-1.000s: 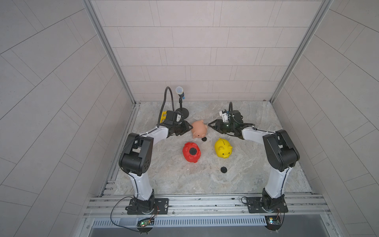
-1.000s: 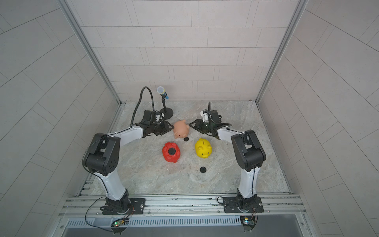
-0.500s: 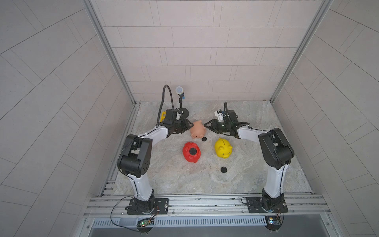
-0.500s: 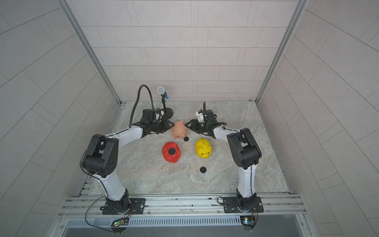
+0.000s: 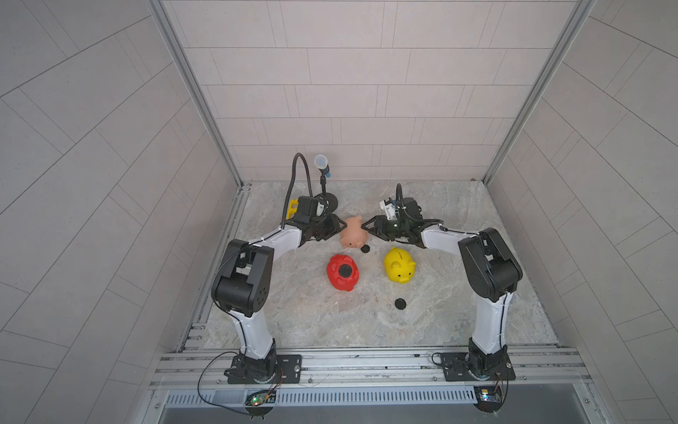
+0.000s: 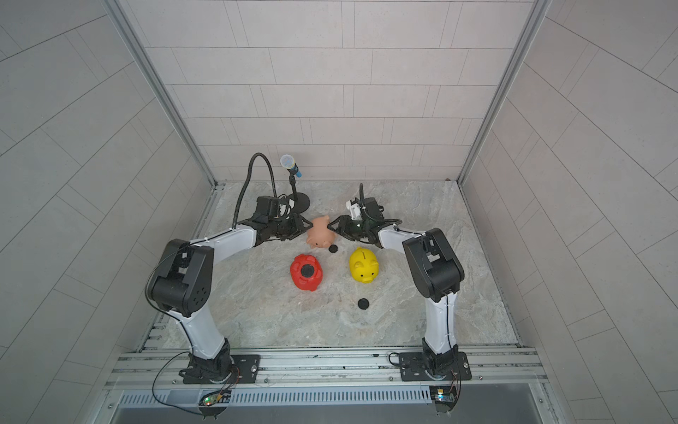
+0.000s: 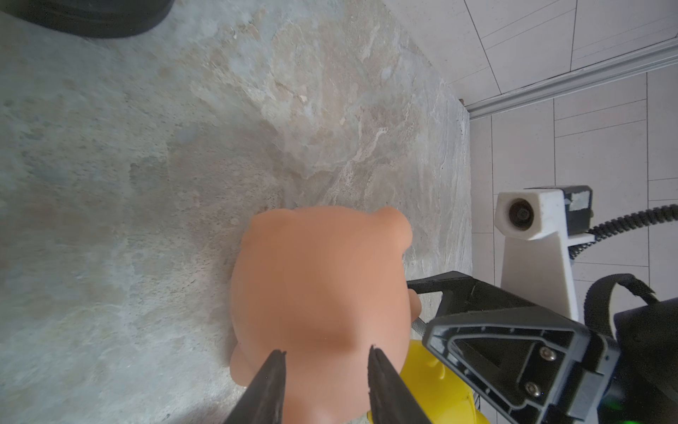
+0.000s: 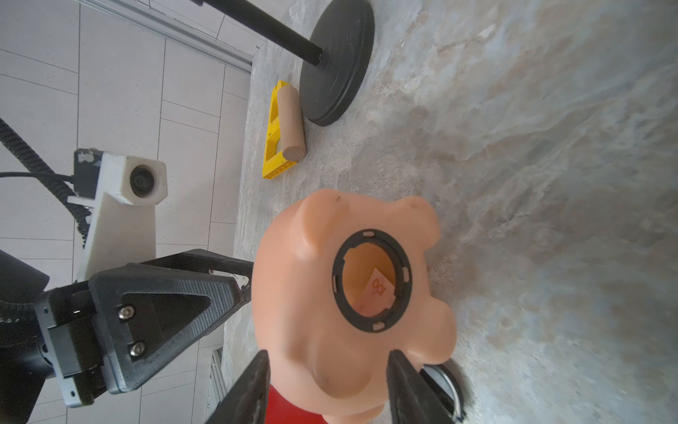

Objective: Close piggy banks
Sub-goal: Turn over the piggy bank at the center of the board.

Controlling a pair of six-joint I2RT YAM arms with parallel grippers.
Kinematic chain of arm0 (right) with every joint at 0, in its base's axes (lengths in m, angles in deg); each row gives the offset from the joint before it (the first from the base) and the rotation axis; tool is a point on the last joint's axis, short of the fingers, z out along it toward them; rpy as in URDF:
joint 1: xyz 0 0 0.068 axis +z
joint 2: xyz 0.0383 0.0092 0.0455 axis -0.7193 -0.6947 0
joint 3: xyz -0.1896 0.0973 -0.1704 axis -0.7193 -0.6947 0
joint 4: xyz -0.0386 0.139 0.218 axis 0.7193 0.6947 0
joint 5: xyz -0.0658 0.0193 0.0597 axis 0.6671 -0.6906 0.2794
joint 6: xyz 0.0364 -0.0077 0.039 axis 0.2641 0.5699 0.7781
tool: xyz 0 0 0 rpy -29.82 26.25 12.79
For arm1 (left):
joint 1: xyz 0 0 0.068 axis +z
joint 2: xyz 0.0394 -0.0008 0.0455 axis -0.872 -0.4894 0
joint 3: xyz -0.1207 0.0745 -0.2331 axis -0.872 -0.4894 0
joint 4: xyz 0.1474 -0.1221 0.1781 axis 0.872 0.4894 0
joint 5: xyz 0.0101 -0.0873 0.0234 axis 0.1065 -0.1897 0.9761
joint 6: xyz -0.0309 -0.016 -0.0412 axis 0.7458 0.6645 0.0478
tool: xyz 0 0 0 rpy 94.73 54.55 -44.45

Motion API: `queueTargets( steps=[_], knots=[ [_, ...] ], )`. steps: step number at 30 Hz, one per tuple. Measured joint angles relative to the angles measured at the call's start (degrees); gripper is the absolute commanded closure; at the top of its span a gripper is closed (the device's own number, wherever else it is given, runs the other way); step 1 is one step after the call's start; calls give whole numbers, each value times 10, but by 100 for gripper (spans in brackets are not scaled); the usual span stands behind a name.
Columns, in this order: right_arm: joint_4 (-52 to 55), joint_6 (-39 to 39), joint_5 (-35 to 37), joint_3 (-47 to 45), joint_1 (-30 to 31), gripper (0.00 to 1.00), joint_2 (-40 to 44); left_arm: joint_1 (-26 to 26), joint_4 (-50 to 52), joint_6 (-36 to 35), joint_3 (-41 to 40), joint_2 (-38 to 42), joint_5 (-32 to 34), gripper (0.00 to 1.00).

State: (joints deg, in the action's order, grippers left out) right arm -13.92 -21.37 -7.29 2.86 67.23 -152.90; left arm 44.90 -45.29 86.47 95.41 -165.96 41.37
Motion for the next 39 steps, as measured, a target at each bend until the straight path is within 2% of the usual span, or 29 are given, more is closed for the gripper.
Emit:
queueTargets(
  steps=[39],
  knots=[
    [57,0,-7,40,24,50,3,-7,7,-12,21,-19,29,58]
  ],
)
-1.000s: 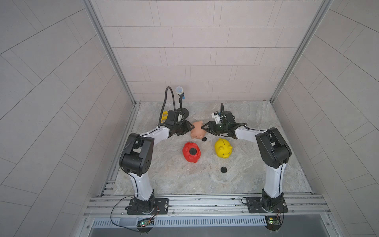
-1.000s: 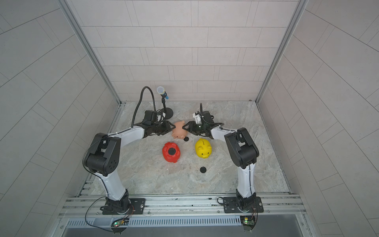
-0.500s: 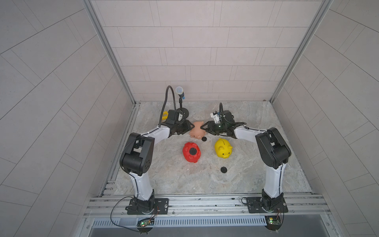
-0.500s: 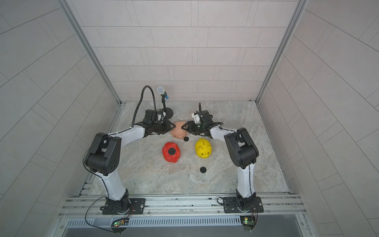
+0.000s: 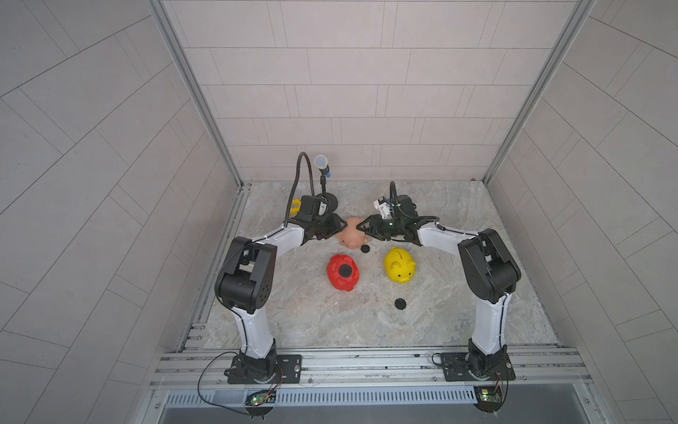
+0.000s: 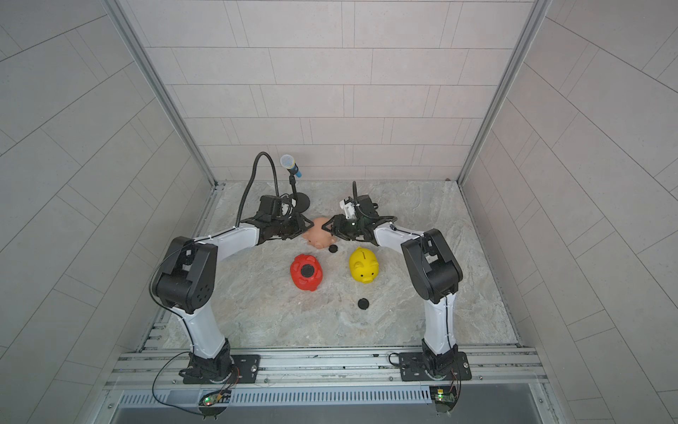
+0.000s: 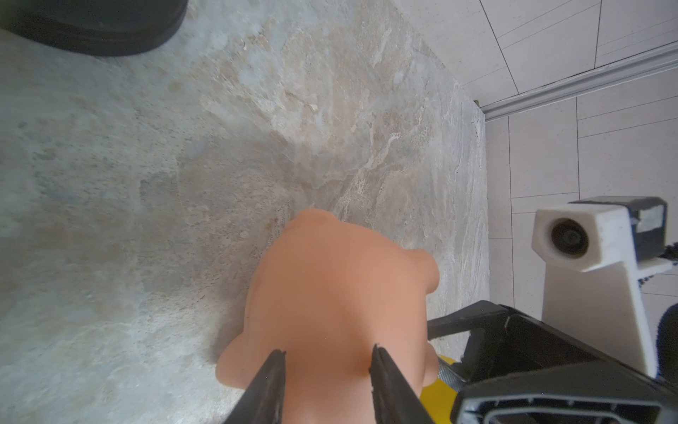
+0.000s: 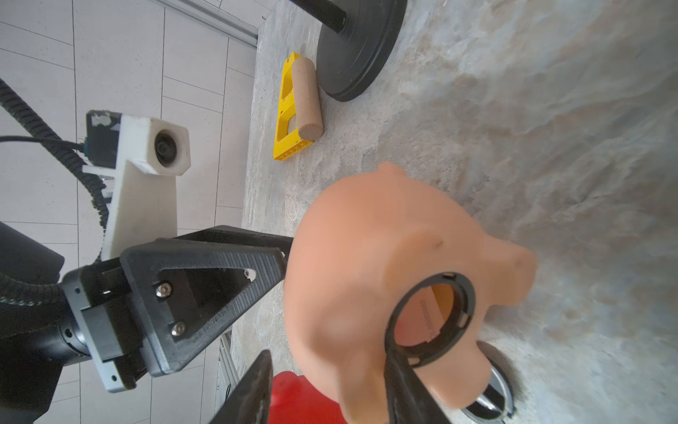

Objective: Close piggy banks
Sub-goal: Turn over the piggy bank at the center of the board.

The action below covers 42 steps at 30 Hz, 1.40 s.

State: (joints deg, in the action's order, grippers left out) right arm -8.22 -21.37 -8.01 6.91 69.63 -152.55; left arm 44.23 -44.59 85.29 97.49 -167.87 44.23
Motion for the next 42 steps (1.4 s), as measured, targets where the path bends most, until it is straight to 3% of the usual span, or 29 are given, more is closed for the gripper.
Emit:
queueTargets(
  steps=[35,42],
  knots=[
    [76,-15,-15,113,31,52,-2,-5,16,3,9,-43,10,58],
    [134,-74,-10,128,31,52,1,-5,16,3,9,-43,10,58]
  ],
)
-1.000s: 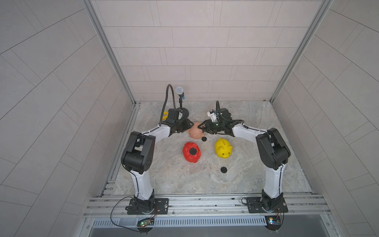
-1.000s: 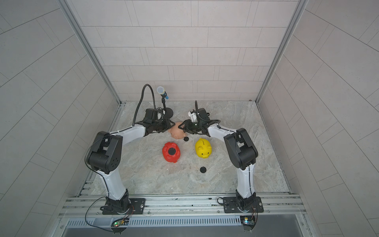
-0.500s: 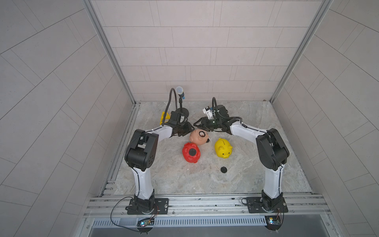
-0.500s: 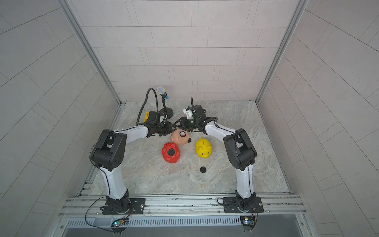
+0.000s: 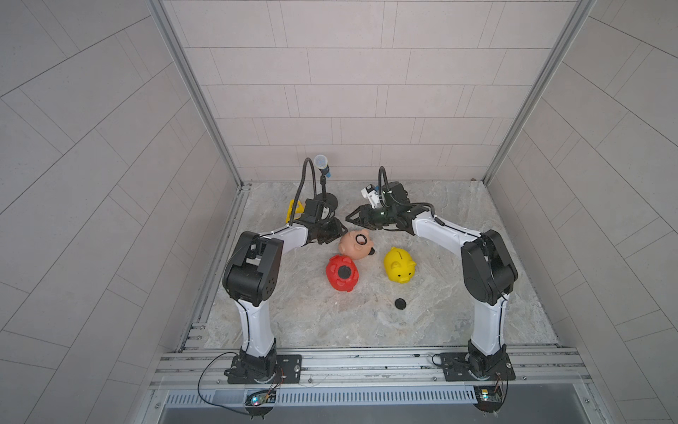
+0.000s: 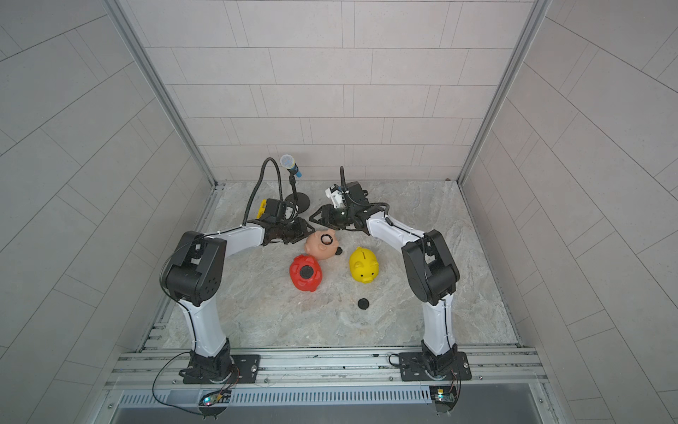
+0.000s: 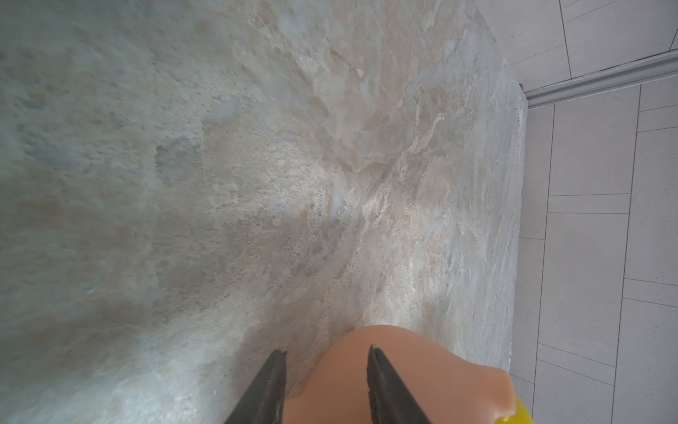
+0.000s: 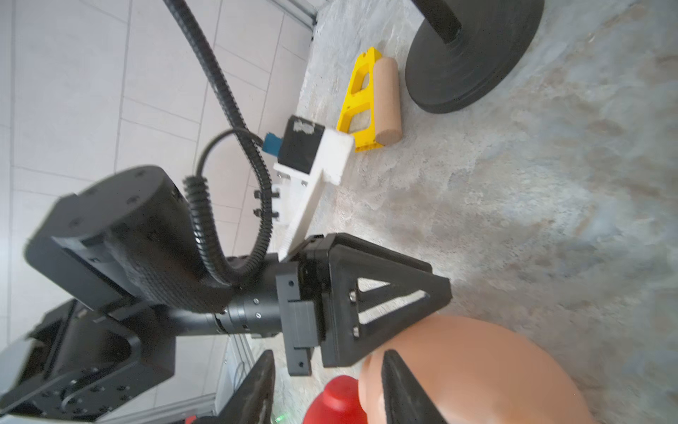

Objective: Close piggy banks
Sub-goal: Turn over the piggy bank at the center of the board.

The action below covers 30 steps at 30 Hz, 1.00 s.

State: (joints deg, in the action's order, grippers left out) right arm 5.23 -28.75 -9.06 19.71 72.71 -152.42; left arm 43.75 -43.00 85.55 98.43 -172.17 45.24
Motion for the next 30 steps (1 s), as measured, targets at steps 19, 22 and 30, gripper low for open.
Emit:
queueTargets(
  steps=[19,22,30],
  knots=[
    [237,-244,143,-31,9,46,110,1,0,-3,0,0,26,54],
    [249,-253,150,-49,19,50,110,1,1,-4,0,0,32,53],
    [259,-259,161,-65,35,56,110,8,6,-9,0,0,47,45]
  ],
)
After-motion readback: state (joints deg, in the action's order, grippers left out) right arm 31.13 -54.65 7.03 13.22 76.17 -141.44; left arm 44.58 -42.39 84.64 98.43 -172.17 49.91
